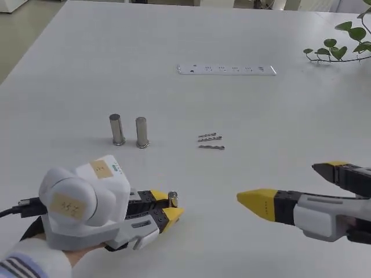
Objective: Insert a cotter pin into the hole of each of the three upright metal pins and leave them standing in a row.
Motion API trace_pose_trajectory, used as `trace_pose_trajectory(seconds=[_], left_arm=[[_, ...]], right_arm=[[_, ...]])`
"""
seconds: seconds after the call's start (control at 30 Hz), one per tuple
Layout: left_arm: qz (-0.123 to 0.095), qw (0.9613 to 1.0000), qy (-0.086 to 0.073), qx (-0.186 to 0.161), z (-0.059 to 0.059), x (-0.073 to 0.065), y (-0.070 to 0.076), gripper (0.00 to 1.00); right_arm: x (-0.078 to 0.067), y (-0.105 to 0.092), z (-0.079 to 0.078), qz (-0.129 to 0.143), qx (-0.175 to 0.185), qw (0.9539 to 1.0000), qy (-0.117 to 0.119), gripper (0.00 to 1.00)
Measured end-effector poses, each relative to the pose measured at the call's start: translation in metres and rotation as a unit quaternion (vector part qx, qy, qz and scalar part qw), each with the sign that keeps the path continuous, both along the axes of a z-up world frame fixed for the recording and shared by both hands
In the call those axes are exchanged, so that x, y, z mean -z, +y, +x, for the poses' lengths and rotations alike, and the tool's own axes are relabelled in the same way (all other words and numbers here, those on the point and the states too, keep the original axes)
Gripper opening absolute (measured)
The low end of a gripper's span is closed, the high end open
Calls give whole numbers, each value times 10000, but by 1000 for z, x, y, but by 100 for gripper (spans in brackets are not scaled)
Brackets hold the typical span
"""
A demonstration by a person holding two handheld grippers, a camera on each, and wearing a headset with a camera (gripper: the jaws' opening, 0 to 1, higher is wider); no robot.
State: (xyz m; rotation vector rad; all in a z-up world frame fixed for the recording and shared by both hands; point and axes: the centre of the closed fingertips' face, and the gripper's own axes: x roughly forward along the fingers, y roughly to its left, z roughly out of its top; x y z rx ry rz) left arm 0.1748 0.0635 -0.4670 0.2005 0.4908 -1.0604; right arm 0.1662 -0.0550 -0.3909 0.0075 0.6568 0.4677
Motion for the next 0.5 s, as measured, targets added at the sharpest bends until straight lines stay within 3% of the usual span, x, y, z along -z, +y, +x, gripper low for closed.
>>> trace_pose_trajectory(seconds=[0.5], left_arm=[[-57, 10000, 54, -61, -1, 1, 2, 5]], right_arm=[[-1, 1, 0, -10, -45, 10000, 14, 91]])
